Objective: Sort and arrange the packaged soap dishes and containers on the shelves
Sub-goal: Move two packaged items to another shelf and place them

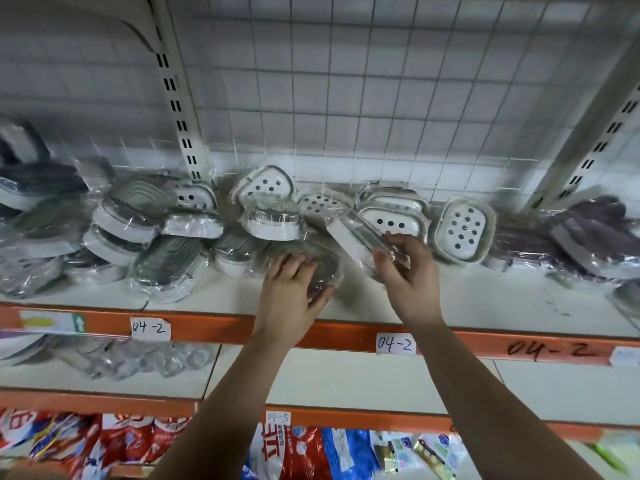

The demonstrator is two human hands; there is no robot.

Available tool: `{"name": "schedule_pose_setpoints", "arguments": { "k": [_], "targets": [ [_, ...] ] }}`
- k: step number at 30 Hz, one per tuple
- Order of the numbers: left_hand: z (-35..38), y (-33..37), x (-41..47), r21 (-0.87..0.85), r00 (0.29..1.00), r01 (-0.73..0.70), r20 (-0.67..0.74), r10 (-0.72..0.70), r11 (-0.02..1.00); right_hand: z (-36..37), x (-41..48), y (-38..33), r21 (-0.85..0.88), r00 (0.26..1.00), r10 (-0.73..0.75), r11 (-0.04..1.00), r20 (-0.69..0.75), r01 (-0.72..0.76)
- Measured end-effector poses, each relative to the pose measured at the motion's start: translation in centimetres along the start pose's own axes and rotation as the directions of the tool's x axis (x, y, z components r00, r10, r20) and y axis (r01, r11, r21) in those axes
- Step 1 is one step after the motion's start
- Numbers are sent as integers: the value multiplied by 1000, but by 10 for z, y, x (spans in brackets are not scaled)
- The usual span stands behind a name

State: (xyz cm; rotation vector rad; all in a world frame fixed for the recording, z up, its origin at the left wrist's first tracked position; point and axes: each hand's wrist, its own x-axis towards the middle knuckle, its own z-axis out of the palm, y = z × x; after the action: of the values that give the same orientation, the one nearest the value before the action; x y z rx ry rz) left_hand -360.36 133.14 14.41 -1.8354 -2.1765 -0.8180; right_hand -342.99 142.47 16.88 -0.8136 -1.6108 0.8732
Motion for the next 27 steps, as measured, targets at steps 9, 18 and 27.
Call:
{"name": "schedule_pose_setpoints", "arguments": {
  "k": [9, 18, 27],
  "targets": [
    [2, 16, 9, -48, 999, 42, 14, -42, 998, -16, -13, -3, -117, 985, -133, 986, -114, 119],
    [8, 29, 4, -112, 998, 47, -43, -52, 993, -35, -19, -2, -290, 977, -155, 951, -149, 107],
    [-2, 62, 5, -253, 988, -111, -137, 78, 961, -71, -28, -10, -432, 967, -149, 901, -209, 45]
  ]
}}
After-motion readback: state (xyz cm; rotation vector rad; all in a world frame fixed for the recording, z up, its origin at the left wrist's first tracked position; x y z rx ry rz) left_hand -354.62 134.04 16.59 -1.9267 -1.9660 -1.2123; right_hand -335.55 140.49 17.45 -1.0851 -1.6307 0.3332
